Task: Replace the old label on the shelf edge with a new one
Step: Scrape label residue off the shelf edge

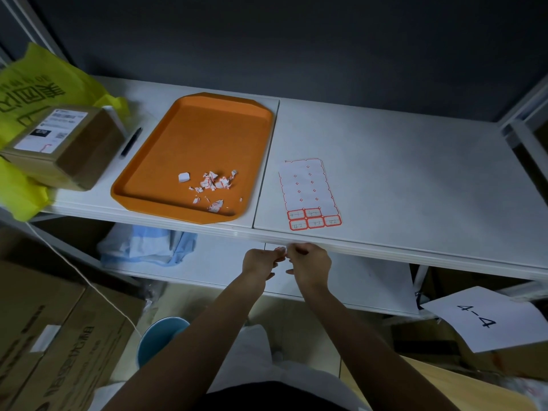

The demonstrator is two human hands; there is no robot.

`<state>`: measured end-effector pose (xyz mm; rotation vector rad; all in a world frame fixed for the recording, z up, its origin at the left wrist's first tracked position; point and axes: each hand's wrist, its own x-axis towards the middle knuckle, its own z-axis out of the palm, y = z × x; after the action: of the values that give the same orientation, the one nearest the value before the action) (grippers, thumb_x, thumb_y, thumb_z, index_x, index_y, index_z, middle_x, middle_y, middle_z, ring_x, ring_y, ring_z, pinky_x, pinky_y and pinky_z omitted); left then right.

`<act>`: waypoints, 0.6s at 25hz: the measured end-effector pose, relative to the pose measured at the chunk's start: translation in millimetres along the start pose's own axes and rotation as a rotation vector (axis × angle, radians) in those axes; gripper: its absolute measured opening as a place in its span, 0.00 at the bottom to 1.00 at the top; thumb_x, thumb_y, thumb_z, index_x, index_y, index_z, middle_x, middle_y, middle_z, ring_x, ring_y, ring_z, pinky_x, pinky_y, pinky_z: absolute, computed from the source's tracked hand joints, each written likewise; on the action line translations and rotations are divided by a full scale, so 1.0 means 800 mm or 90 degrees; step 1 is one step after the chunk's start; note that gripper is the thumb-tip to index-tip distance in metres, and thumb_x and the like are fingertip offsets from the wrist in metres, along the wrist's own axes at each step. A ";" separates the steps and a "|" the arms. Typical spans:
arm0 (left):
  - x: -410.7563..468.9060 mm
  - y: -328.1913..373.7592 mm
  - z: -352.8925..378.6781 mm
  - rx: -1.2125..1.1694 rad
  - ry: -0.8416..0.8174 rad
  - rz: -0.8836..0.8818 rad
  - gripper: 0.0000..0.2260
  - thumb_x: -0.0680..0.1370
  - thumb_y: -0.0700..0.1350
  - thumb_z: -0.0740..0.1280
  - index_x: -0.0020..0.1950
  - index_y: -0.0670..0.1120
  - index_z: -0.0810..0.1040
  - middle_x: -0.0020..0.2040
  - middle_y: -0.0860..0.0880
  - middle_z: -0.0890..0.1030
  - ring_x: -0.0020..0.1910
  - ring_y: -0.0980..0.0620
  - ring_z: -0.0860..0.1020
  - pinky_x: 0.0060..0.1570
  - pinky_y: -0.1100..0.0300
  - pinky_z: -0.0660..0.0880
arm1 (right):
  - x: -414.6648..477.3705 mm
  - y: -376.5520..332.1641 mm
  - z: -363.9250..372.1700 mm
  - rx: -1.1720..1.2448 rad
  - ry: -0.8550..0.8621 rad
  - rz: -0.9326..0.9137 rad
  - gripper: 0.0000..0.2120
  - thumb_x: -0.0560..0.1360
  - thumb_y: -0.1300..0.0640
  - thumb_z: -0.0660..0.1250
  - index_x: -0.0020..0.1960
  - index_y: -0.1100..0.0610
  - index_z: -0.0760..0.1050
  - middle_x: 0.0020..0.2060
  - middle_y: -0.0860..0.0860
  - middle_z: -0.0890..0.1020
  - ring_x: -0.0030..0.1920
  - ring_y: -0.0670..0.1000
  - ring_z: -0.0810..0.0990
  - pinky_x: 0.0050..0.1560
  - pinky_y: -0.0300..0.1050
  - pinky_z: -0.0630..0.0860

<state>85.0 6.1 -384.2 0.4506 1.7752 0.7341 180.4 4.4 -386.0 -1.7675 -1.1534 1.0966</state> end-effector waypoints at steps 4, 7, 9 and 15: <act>0.001 0.003 -0.002 -0.009 -0.003 0.007 0.12 0.77 0.48 0.70 0.53 0.41 0.82 0.56 0.46 0.84 0.51 0.51 0.77 0.56 0.55 0.75 | 0.000 -0.002 -0.001 0.030 0.005 0.010 0.02 0.76 0.61 0.69 0.45 0.55 0.79 0.38 0.48 0.81 0.33 0.44 0.80 0.27 0.30 0.75; 0.002 0.004 -0.003 -0.008 -0.001 0.004 0.13 0.77 0.49 0.70 0.54 0.40 0.82 0.56 0.45 0.84 0.51 0.50 0.78 0.56 0.56 0.75 | 0.002 -0.004 0.002 0.047 0.012 0.052 0.05 0.76 0.60 0.69 0.42 0.53 0.76 0.36 0.49 0.81 0.33 0.44 0.80 0.27 0.32 0.76; 0.002 0.003 -0.004 -0.009 -0.001 0.001 0.13 0.77 0.48 0.70 0.54 0.40 0.82 0.55 0.45 0.84 0.50 0.51 0.78 0.56 0.56 0.75 | 0.000 -0.009 0.005 0.070 0.029 0.079 0.07 0.75 0.59 0.70 0.40 0.50 0.76 0.35 0.48 0.80 0.32 0.45 0.81 0.26 0.34 0.76; 0.002 0.006 -0.006 -0.017 -0.003 -0.001 0.13 0.77 0.48 0.70 0.55 0.39 0.82 0.57 0.44 0.83 0.51 0.50 0.77 0.59 0.55 0.75 | -0.005 -0.026 0.017 0.159 0.114 0.157 0.16 0.73 0.59 0.72 0.33 0.45 0.72 0.29 0.40 0.77 0.30 0.46 0.79 0.24 0.34 0.74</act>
<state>79.5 9.6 -380.7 0.4327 1.7593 0.7548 161.0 9.2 -371.1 -1.7984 -0.6733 1.1416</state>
